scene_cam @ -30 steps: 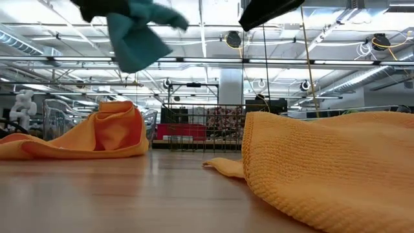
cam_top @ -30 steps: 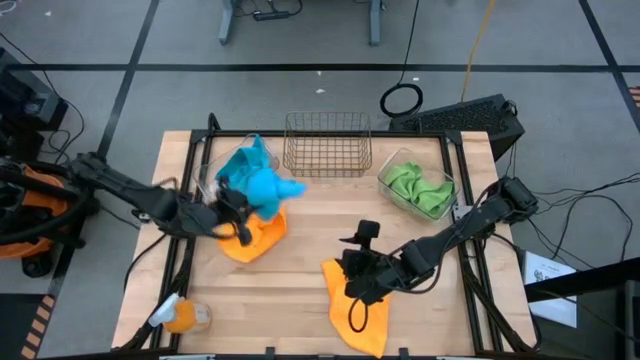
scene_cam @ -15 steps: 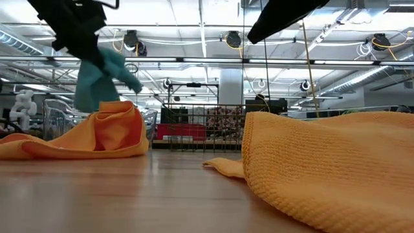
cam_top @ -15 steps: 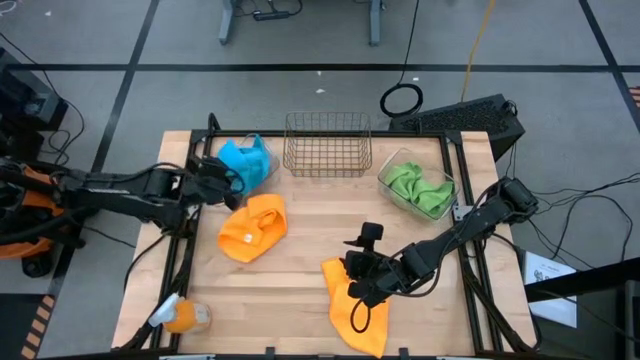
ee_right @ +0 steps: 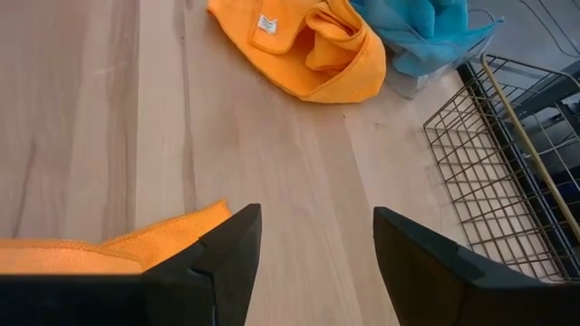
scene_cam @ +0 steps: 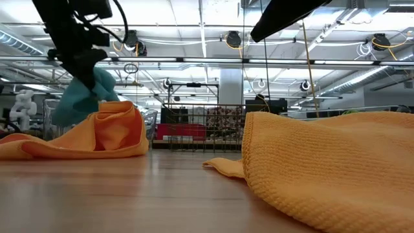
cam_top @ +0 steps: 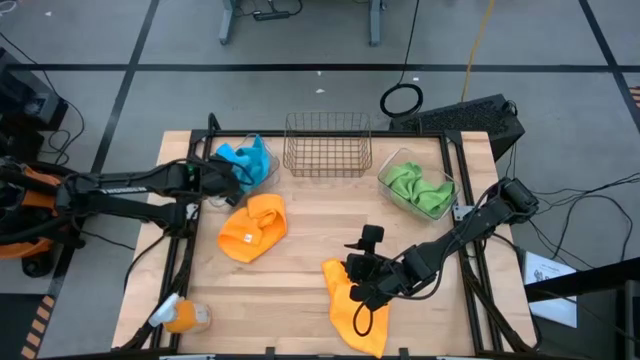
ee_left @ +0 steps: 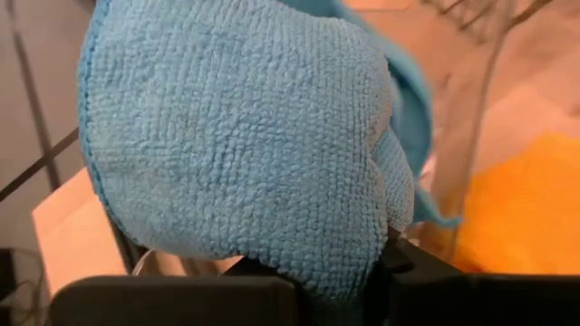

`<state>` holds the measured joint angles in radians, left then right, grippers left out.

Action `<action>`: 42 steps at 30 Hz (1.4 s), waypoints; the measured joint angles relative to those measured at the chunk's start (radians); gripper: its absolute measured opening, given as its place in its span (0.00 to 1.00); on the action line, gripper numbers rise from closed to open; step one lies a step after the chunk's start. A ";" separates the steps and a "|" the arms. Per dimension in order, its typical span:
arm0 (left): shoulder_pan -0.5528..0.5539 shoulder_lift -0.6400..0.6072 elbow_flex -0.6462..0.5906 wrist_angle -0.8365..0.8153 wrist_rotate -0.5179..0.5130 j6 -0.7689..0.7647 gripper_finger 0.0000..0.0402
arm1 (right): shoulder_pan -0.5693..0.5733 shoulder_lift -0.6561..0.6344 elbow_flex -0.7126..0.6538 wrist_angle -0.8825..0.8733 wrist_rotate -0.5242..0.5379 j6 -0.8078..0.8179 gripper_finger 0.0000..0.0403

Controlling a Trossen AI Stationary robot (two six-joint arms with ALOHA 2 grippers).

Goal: Sort microfiber towel by color & place in baskets
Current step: Put the blue towel into the left transparent bin, then put the left yellow towel into the wire basket

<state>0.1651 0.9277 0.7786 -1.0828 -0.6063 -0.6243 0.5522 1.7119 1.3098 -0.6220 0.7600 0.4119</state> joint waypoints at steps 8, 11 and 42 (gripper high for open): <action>0.046 0.092 0.000 -0.042 0.001 -0.042 0.26 | 0.000 0.000 0.000 -0.001 0.000 0.003 0.50; 0.045 0.112 0.000 -0.041 -0.001 -0.054 0.37 | 0.000 0.000 0.000 -0.007 0.000 0.003 0.50; -0.039 0.132 0.102 -0.106 0.173 -0.182 0.59 | 0.000 0.000 0.000 -0.009 0.001 0.002 0.50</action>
<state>0.1261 1.0599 0.8809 -1.1888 -0.4331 -0.8062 0.5518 1.7119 1.3098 -0.6312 0.7609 0.4142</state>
